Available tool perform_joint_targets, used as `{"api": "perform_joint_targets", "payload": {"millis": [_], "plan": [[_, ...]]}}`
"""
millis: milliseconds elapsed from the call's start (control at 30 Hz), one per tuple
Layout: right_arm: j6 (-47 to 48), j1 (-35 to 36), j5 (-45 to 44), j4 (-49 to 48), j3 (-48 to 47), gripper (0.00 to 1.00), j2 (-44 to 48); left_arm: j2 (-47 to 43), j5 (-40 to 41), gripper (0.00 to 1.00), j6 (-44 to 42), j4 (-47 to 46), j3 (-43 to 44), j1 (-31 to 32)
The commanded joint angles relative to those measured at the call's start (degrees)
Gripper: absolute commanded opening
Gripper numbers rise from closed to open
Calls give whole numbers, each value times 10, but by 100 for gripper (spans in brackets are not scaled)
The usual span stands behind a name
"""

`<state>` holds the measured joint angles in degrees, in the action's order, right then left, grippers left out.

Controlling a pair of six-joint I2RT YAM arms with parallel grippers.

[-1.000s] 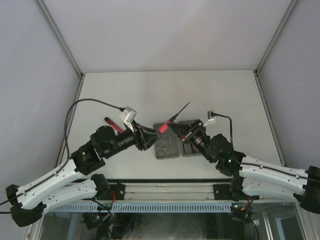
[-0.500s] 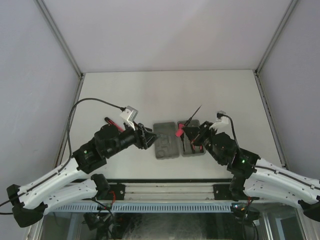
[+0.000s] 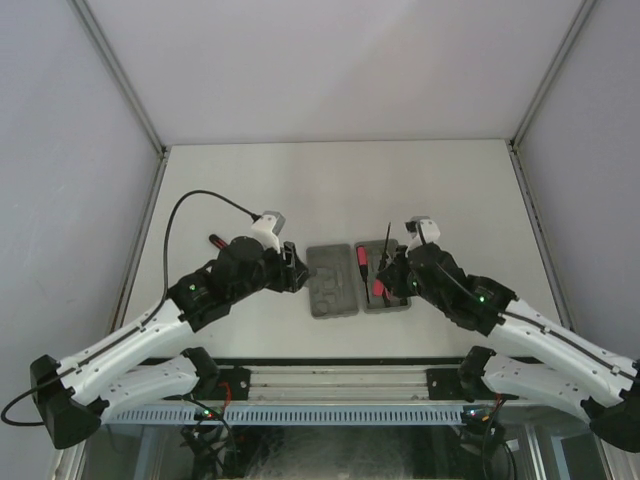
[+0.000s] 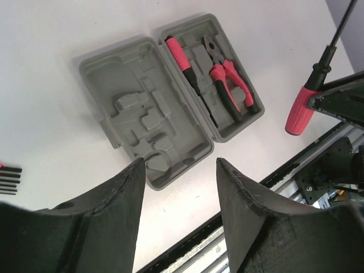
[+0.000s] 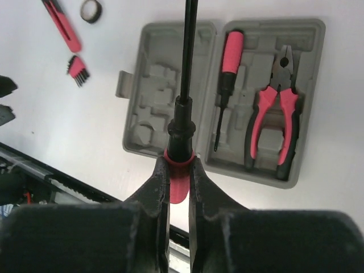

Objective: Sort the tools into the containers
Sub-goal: Place the screwdriver in the storage box.

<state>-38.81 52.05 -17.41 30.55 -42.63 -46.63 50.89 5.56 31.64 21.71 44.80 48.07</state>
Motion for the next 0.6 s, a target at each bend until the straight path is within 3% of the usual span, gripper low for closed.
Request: {"api": "perform_joint_targets", "payload": {"millis": [0, 367, 567], "plan": [[67, -52, 113, 54, -59, 0, -64, 4, 29, 57, 10, 18, 19, -3], [119, -142, 185, 74, -121, 0, -203, -16, 76, 59, 36, 49, -20, -3], [135, -157, 189, 80, -141, 0, -273, -30, 77, 67, 39, 50, -37, -3]]}}
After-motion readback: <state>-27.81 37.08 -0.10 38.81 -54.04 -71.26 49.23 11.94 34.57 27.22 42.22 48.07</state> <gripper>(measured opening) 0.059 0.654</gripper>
